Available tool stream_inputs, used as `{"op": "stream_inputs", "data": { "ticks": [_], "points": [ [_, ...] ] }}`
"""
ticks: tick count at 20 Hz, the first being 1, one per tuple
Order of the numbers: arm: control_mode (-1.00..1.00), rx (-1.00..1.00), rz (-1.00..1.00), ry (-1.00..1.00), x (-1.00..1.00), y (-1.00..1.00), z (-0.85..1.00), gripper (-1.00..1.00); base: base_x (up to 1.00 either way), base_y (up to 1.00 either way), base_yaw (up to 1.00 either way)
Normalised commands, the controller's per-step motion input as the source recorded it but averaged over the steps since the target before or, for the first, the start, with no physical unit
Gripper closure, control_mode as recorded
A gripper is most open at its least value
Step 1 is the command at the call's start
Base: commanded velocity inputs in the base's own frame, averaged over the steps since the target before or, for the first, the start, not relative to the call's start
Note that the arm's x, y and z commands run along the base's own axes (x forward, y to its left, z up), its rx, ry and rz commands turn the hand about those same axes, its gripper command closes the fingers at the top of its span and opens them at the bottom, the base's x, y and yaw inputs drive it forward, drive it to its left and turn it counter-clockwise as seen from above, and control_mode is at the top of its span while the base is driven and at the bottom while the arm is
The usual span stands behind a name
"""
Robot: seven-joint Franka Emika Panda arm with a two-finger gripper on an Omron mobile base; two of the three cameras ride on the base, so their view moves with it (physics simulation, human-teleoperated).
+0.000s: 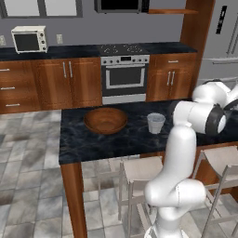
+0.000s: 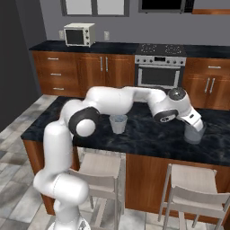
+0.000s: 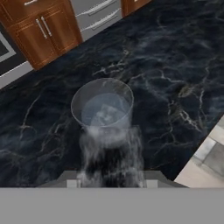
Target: There are four ice cubes in the ice bowl. Place two ice cubes in each glass of water.
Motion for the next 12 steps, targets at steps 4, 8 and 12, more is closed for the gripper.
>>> {"op": "stream_inputs", "data": {
  "ticks": [4, 8, 12],
  "points": [
    [-1.00, 0.00, 0.02, 0.01, 0.34, -0.20, -0.12, 1.00, 0.00, 0.00, 0.00],
    [-1.00, 0.00, 0.01, 0.02, 0.37, -0.16, -0.15, 1.00, 0.00, 0.00, 0.00],
    [-1.00, 0.00, 0.01, 0.02, 0.37, -0.21, -0.13, 1.00, 0.00, 0.00, 0.00]
  ]
}}
